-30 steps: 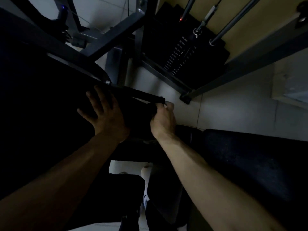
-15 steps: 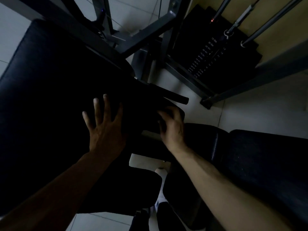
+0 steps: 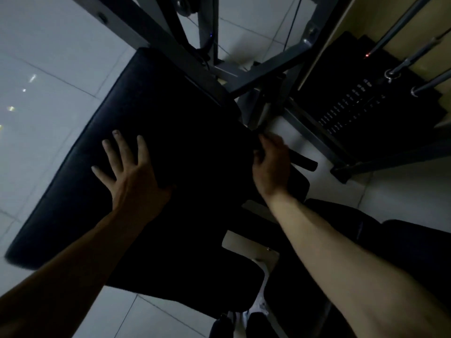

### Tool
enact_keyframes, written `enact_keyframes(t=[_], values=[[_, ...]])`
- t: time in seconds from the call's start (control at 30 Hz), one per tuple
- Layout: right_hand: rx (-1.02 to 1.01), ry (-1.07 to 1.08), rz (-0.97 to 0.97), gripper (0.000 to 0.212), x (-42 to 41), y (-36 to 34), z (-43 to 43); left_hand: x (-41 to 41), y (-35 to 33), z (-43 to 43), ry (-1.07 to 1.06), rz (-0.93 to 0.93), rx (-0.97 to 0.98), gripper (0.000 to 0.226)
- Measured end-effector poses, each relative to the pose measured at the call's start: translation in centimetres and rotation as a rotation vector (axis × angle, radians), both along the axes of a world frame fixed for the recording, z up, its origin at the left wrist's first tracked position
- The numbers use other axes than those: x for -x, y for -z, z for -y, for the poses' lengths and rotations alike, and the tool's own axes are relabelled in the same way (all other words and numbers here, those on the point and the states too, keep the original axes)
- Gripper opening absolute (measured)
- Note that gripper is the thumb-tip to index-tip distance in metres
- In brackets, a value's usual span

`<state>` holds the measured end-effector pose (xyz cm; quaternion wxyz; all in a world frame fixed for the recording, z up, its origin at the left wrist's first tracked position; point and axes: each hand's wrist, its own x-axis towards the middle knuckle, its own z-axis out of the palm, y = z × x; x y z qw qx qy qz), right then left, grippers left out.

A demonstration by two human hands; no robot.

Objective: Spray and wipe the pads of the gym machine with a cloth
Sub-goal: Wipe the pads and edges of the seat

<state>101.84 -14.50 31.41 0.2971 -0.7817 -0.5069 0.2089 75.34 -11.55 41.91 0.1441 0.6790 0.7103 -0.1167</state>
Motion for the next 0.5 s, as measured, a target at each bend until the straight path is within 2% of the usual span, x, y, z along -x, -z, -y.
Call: enact_keyframes(t=[0.07, 0.1, 0.17, 0.27, 0.37, 0.43, 0.5], values=[[0.021, 0.105, -0.003, 0.041, 0.5, -0.8, -1.7, 0.7, -0.4, -0.7, -0.052, 0.008, 0.009, 0.130], [0.014, 0.080, 0.005, 0.043, 2.0, -1.4, -1.7, 1.1, -0.5, -0.9, -0.079, 0.016, 0.018, 0.130], [-0.050, -0.092, 0.002, 0.048, 6.0, -2.0, -0.3, 2.0, -0.8, -1.0, -0.130, 0.020, 0.039, 0.129], [-0.173, -0.475, -0.026, 0.053, 11.1, -2.3, 3.2, 3.0, -1.2, -0.8, -0.201, 0.006, 0.098, 0.134], [-0.255, -0.723, 0.001, 0.056, 9.8, -2.2, 1.3, 4.1, -1.9, -1.0, -0.252, -0.023, 0.173, 0.148], [-0.252, -0.632, 0.013, 0.055, 7.2, -1.8, -2.2, 4.7, -2.0, -1.3, -0.249, -0.021, 0.225, 0.158], [-0.173, -0.384, -0.012, 0.049, 4.5, -2.0, -6.2, 4.8, -2.0, -1.3, -0.233, -0.027, 0.239, 0.160]])
